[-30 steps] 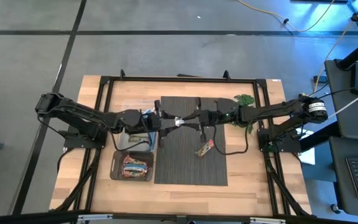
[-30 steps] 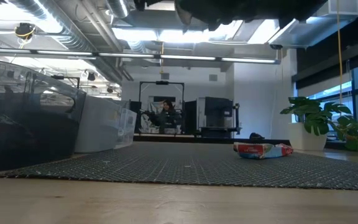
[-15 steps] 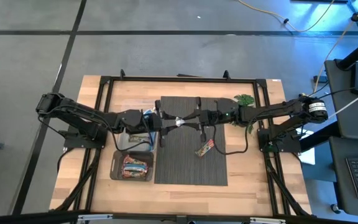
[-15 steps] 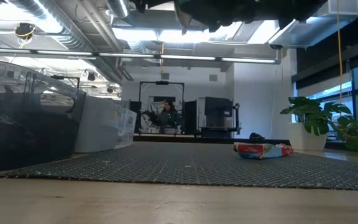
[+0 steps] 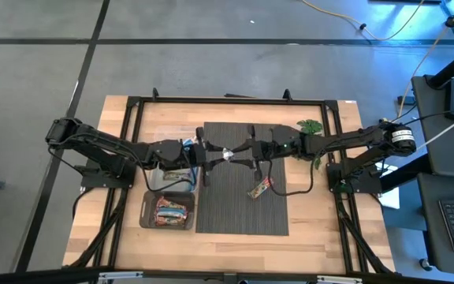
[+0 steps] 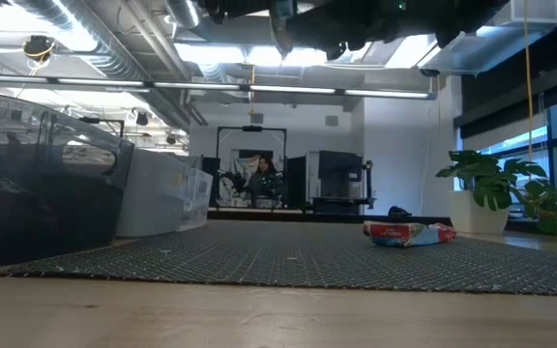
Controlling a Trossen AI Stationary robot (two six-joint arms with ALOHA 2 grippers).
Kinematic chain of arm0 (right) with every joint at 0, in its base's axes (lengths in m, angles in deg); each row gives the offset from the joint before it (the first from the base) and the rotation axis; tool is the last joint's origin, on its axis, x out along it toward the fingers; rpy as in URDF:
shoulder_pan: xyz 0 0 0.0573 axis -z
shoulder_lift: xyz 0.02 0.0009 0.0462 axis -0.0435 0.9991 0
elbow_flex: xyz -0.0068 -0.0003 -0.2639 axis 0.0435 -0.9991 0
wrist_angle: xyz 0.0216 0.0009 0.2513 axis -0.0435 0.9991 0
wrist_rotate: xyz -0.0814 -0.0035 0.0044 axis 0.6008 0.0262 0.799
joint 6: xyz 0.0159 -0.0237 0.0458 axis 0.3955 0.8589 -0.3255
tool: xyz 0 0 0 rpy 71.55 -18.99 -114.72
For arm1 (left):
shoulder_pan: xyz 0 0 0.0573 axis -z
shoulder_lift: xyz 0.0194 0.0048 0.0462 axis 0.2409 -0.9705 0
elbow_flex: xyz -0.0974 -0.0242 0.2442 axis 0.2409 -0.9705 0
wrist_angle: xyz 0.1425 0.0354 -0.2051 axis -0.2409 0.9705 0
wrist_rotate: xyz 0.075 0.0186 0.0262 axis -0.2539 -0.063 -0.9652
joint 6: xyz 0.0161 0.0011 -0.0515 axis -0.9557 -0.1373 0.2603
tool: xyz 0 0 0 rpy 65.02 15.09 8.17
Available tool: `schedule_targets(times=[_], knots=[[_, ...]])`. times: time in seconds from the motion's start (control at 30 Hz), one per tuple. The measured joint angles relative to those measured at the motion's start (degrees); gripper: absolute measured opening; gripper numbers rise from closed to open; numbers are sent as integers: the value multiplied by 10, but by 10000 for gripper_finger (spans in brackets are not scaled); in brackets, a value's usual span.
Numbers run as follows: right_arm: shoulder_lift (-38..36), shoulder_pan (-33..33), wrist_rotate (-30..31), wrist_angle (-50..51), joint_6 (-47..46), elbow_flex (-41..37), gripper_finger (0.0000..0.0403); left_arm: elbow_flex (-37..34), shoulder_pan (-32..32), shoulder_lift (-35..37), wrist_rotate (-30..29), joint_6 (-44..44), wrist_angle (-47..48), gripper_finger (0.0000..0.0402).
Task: Pick and place Granola Bars by type
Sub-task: Put the yellow granola bar into the transparent bin
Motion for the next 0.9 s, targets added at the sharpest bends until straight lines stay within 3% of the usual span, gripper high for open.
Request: schedule_targets(times=[0.27,0.53,0.9], knots=[[0,0,14,129,-2,0,190,0,-1,20,-70,29,111,97],[0,0,65,257,-30,0,200,1,-34,50,-179,93,329,97],[0,0,64,355,-36,-1,200,1,-154,55,-72,204,580,97]])
